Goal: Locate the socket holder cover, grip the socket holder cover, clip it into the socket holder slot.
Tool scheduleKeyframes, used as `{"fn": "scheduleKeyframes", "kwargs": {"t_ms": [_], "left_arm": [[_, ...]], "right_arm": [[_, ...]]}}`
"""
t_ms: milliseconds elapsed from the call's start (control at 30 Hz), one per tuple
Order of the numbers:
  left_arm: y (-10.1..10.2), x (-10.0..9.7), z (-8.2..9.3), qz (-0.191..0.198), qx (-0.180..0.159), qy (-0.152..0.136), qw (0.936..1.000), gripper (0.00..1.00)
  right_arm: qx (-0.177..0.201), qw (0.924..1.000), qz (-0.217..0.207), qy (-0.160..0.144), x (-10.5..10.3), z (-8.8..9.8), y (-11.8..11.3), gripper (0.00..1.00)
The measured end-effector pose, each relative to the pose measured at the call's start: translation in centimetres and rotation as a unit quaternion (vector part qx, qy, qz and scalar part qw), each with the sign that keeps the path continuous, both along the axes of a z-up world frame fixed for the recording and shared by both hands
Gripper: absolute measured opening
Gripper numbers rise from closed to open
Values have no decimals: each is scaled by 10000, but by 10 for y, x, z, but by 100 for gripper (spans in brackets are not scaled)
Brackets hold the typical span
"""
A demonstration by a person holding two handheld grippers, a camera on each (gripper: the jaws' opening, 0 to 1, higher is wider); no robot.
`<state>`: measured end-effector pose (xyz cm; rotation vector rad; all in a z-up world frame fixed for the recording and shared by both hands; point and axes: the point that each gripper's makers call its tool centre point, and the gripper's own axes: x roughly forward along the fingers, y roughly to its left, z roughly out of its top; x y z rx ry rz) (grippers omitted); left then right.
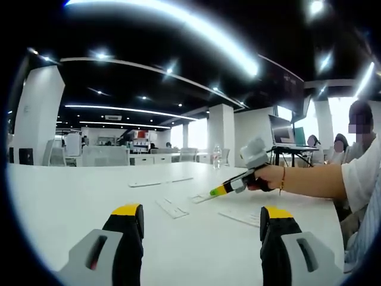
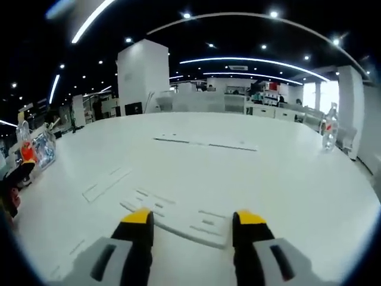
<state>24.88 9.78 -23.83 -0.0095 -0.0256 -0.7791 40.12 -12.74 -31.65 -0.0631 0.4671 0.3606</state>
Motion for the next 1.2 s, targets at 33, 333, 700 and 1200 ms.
{"fn": "scheduleKeyframes", "kwargs": {"t_ms": [33,333,700,1200], "left_arm": [[0,0,0,3,0,-1,10000,80],[1,1,0,8,-2,-3,10000,80],[2,2,-1,20,0,-1,10000,80],[2,1,-1,30,-5,-5,10000,80]], "right_arm": [[-9,10000,-9,0,-1,0,0,54],[-81,10000,-21,8,-1,-1,3,56],[-31,10000,53,-7,0,-2,11,56],[87,9999,79,-12,-2,-1,16,60]]}}
